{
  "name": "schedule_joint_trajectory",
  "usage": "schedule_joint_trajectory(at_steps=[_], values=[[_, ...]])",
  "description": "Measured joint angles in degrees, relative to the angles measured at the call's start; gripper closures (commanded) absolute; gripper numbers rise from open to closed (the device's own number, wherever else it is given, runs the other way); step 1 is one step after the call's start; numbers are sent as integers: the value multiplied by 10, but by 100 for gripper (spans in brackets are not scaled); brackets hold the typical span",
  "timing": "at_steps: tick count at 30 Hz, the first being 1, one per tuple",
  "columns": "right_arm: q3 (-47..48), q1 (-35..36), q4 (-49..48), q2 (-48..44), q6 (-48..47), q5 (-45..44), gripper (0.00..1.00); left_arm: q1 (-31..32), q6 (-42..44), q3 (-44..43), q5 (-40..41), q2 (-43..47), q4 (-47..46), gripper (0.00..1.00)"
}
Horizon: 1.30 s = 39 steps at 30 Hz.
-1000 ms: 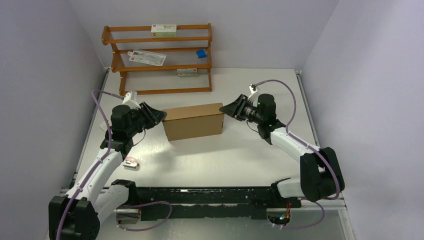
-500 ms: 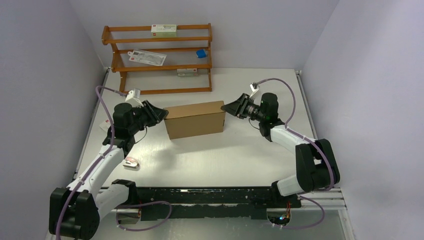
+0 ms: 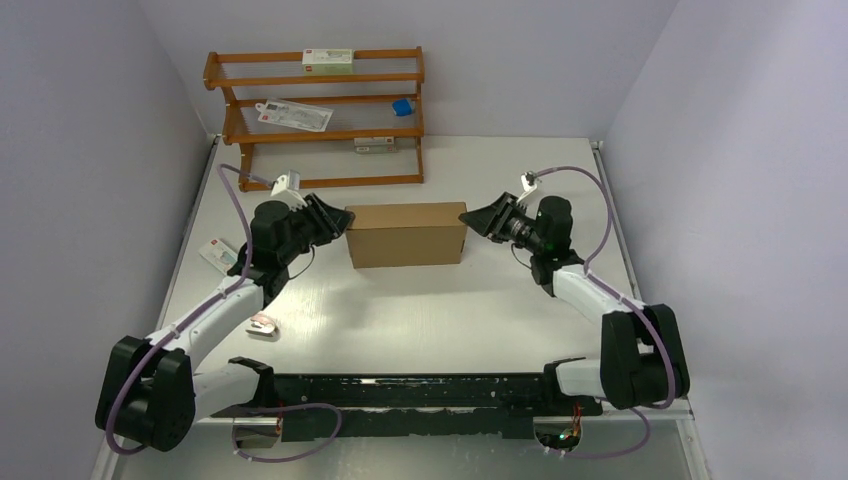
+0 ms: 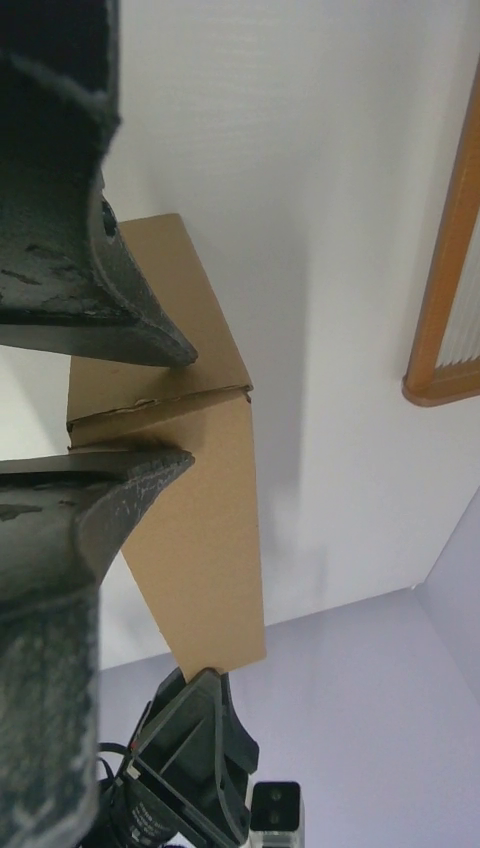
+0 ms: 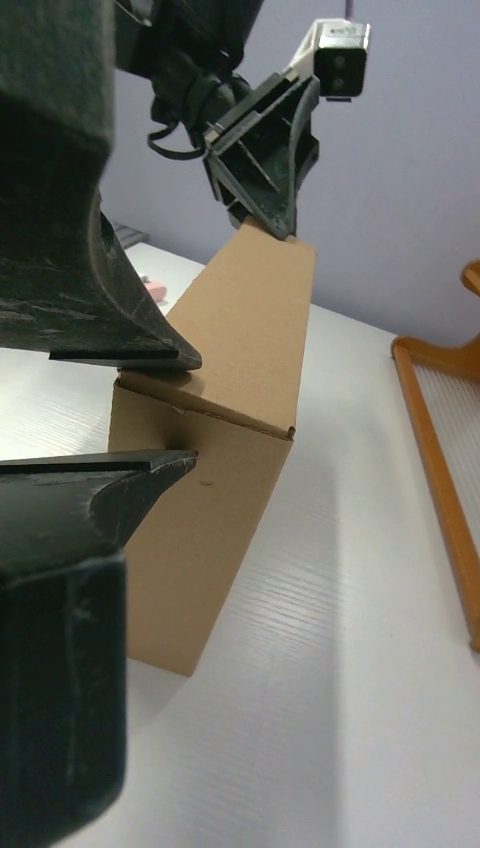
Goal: Fold the paper box
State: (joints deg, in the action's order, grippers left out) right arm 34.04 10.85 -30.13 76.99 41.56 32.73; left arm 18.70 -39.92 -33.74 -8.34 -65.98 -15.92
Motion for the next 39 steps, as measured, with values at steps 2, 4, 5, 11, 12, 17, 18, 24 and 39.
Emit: schedule_joint_trajectory(at_steps=[2, 4, 5, 11, 12, 17, 18, 24, 39], values=[[0, -7, 33, -20, -3, 4, 93, -9, -11, 5, -16, -2, -8, 58], [0, -12, 61, -36, -5, 6, 93, -9, -16, 7, -23, 0, -8, 57], [-1, -16, 72, -41, -6, 10, 92, -9, -17, 9, -24, 3, -7, 56], [-8, -26, 77, -45, -1, 40, 92, -12, -44, 48, -49, 45, -13, 61], [-9, -28, 73, -42, 0, 44, 93, -19, -54, 56, -65, 45, -25, 64], [-14, -32, 49, -32, 11, 50, 94, -55, -96, 84, -129, 20, -97, 72], [-13, -32, 48, -30, 12, 49, 94, -59, -99, 86, -135, 15, -107, 74], [-4, -33, 30, -7, 26, 52, 95, -61, -100, 99, -126, 7, -137, 85], [45, -49, 70, 26, 44, 109, 81, -49, -92, 122, -90, 18, -171, 95]])
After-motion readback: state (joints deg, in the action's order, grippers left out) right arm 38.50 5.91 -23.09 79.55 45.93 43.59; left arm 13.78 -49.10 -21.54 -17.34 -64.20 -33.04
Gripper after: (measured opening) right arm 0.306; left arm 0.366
